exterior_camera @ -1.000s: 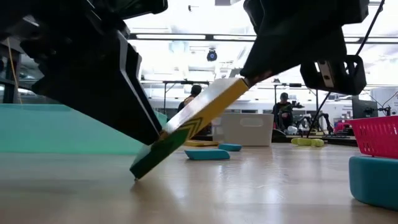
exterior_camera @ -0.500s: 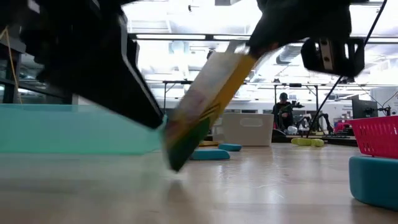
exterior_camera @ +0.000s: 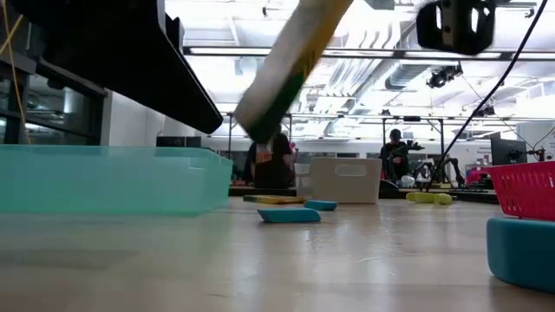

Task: Pick & Place School Supplies
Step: Put the crayon box into the green bin

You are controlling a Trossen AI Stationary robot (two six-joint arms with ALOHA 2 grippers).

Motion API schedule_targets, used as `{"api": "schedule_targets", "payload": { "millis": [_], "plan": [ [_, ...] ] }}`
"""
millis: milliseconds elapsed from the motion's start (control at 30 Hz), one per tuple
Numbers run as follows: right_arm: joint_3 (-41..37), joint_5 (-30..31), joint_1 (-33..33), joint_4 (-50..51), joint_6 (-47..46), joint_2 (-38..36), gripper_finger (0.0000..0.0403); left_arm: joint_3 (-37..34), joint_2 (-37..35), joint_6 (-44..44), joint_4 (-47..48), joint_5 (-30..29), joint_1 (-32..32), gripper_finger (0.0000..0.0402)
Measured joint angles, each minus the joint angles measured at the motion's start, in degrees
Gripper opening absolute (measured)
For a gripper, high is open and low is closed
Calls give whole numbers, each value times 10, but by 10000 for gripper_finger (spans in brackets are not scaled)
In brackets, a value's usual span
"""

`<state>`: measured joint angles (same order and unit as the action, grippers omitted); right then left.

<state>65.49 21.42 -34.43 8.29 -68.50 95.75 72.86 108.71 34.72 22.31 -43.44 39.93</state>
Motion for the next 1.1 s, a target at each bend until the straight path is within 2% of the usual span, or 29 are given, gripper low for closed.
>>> {"api": "schedule_targets", "payload": {
  "millis": [267, 533, 800, 1100],
  "plan": [
    [0, 4, 31, 9, 55, -23, 3, 0, 0, 8, -1, -24, 12, 159],
    [0, -43, 101, -7, 115, -23, 3, 0, 0, 9, -1, -37, 17, 159],
    [0, -125, 177, -59, 184, -23, 3, 0, 0, 9, -1, -52, 16, 159],
    [0, -155, 218, -75, 223, -23, 3, 0, -15, 6, 3, -55, 9, 159]
  ]
}}
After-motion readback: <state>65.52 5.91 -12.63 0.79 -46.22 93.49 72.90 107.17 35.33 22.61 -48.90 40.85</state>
